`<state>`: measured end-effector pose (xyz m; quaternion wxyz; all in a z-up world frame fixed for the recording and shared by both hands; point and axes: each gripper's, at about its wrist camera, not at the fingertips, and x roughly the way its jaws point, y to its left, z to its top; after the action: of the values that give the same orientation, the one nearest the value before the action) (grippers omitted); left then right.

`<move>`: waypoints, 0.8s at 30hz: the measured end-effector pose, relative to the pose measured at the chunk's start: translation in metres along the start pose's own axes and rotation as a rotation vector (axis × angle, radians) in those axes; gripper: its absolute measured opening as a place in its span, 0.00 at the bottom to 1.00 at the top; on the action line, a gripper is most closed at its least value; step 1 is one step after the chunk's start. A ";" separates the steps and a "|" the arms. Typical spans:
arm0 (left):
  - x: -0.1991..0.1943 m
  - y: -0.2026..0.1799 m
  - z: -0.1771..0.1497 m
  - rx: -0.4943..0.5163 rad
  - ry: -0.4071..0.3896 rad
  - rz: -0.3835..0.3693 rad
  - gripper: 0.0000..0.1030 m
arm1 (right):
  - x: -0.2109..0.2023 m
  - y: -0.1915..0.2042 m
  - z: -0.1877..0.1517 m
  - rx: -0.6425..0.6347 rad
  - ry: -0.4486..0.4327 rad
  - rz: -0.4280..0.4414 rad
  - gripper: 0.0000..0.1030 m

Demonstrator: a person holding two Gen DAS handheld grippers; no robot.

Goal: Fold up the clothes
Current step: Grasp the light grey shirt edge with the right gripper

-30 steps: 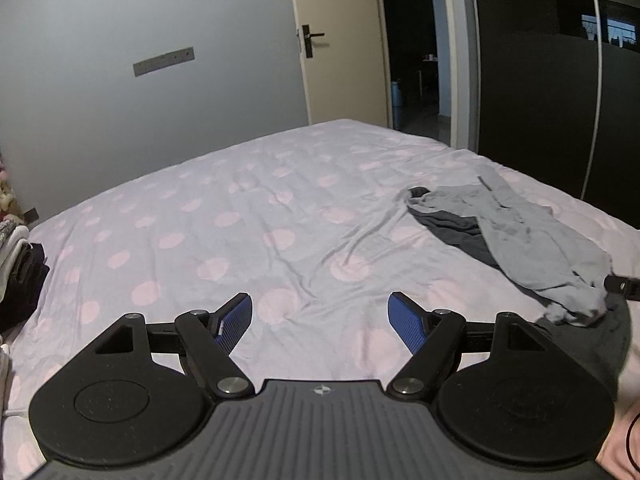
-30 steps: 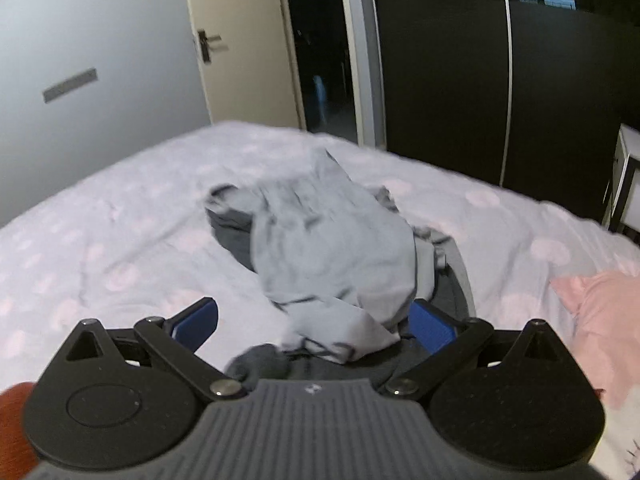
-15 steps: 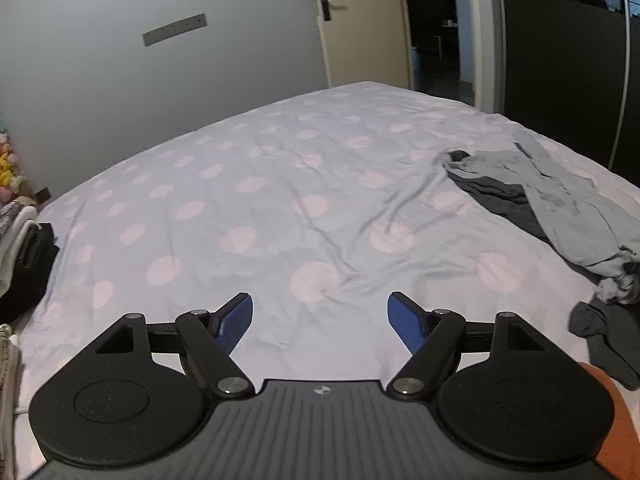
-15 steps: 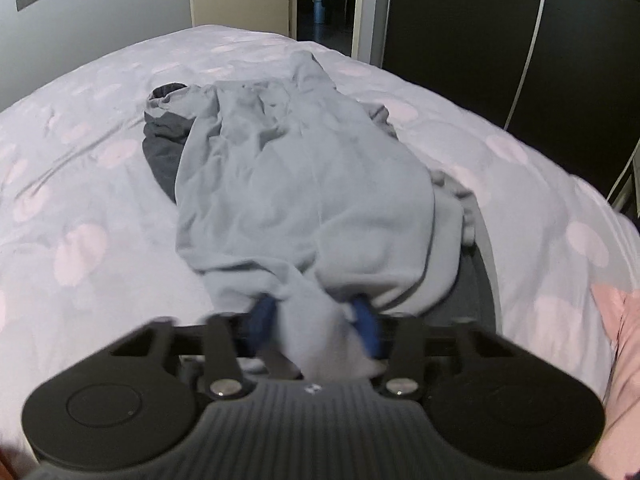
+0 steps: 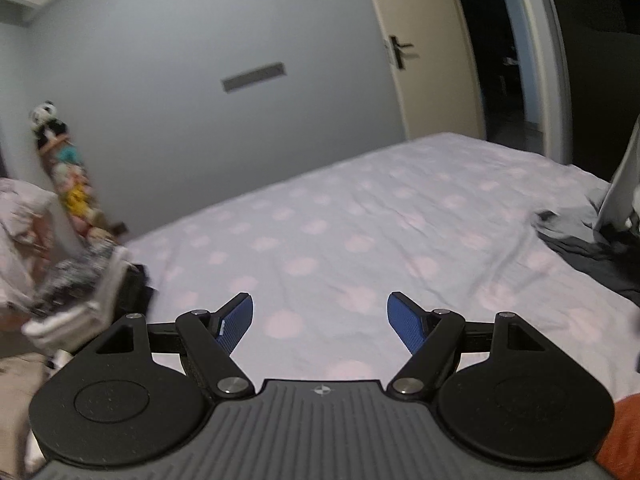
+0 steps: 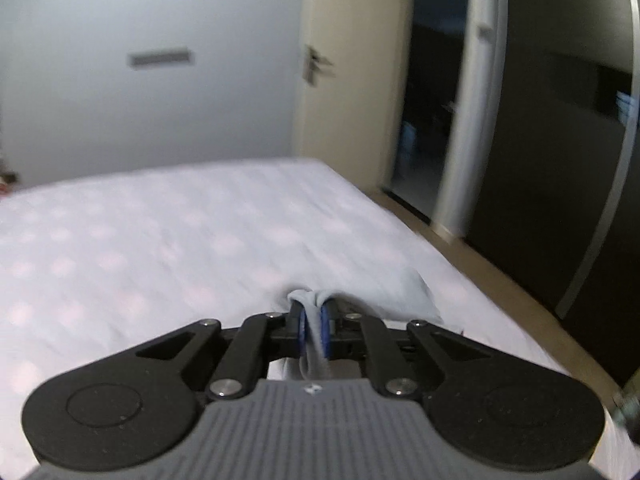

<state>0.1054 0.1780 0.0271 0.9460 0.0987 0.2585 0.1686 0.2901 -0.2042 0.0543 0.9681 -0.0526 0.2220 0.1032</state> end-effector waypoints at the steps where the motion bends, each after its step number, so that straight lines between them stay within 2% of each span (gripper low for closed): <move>1: -0.004 0.008 0.003 -0.006 -0.007 0.013 0.86 | -0.007 0.014 0.012 -0.005 -0.020 0.036 0.08; 5: -0.015 0.040 0.009 -0.042 -0.045 0.057 0.86 | -0.036 0.078 0.045 -0.031 -0.098 0.201 0.08; 9: -0.024 0.069 0.010 -0.074 -0.060 0.101 0.86 | -0.053 0.157 0.041 -0.045 -0.068 0.400 0.08; 12: -0.022 0.084 0.003 -0.088 -0.035 0.132 0.86 | -0.048 0.218 0.011 -0.071 0.000 0.521 0.08; 17: -0.011 0.099 -0.016 -0.092 0.046 0.127 0.85 | -0.019 0.296 -0.071 -0.074 0.228 0.632 0.09; 19: -0.006 0.097 -0.024 -0.078 0.068 0.108 0.86 | -0.009 0.311 -0.097 -0.072 0.295 0.640 0.09; 21: 0.000 0.095 -0.032 -0.064 0.090 0.089 0.86 | 0.001 0.316 -0.117 -0.066 0.347 0.638 0.14; 22: 0.003 0.095 -0.036 -0.058 0.101 0.079 0.85 | 0.010 0.319 -0.123 -0.059 0.365 0.633 0.21; 23: 0.008 0.094 -0.040 -0.060 0.115 0.060 0.85 | 0.017 0.320 -0.128 -0.052 0.376 0.629 0.37; 24: 0.013 0.094 -0.044 -0.066 0.129 0.041 0.85 | 0.016 0.316 -0.132 -0.045 0.382 0.623 0.44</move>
<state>0.0676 0.2734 0.0097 0.9265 0.0618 0.3112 0.2023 0.1788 0.0866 -0.0889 0.8297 -0.0222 0.4021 0.3865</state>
